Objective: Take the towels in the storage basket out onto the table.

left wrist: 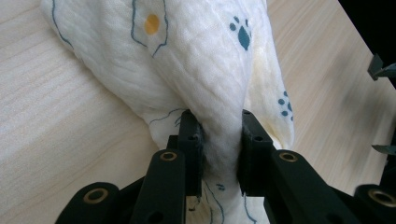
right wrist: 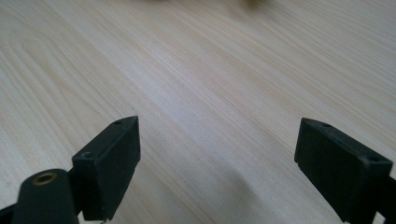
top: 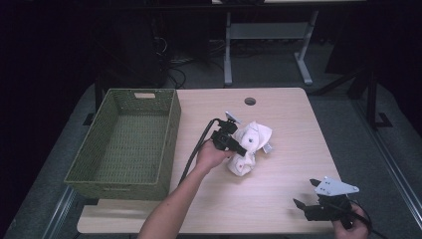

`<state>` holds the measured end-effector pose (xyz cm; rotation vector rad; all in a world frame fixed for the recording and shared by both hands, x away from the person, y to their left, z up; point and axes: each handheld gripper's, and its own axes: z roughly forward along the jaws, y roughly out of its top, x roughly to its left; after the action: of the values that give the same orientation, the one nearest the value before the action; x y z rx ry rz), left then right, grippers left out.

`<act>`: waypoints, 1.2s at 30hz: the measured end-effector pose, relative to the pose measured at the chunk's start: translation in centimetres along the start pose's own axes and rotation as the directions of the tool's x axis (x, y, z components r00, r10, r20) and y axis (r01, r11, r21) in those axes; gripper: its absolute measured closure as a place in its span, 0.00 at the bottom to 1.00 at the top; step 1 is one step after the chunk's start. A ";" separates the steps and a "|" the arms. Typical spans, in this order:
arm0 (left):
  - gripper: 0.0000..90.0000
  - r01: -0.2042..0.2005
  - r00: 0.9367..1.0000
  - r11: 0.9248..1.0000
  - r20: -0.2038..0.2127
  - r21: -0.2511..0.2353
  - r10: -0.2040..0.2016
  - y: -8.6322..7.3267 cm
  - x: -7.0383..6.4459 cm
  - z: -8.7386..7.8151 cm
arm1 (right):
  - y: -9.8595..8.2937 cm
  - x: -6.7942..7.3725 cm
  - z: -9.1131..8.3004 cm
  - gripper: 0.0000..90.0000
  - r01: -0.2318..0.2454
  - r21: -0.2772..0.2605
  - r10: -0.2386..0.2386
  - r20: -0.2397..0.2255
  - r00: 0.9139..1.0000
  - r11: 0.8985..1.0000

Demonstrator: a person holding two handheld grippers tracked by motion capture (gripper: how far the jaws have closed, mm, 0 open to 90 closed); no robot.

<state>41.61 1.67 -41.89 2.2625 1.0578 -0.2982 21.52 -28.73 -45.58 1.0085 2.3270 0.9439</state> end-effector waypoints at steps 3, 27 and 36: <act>0.80 0.001 1.000 1.000 -0.003 -0.004 -0.001 -0.1 -0.1 0.4 | 0.0 0.0 0.0 0.16 0.000 0.001 0.000 -0.001 1.000 1.000; 0.60 0.001 1.000 1.000 -0.009 -0.013 -0.001 -0.7 -0.4 1.8 | 0.0 0.0 0.1 0.16 0.005 0.006 -0.005 -0.008 1.000 1.000; 0.52 -0.001 1.000 0.999 -0.018 -0.050 0.001 -0.9 -0.2 1.1 | 0.0 0.0 0.2 0.16 0.004 0.008 -0.003 -0.007 1.000 1.000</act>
<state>40.86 1.26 -43.05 2.2252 1.0620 -0.2482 21.64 -28.72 -45.72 1.0053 2.3393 0.9397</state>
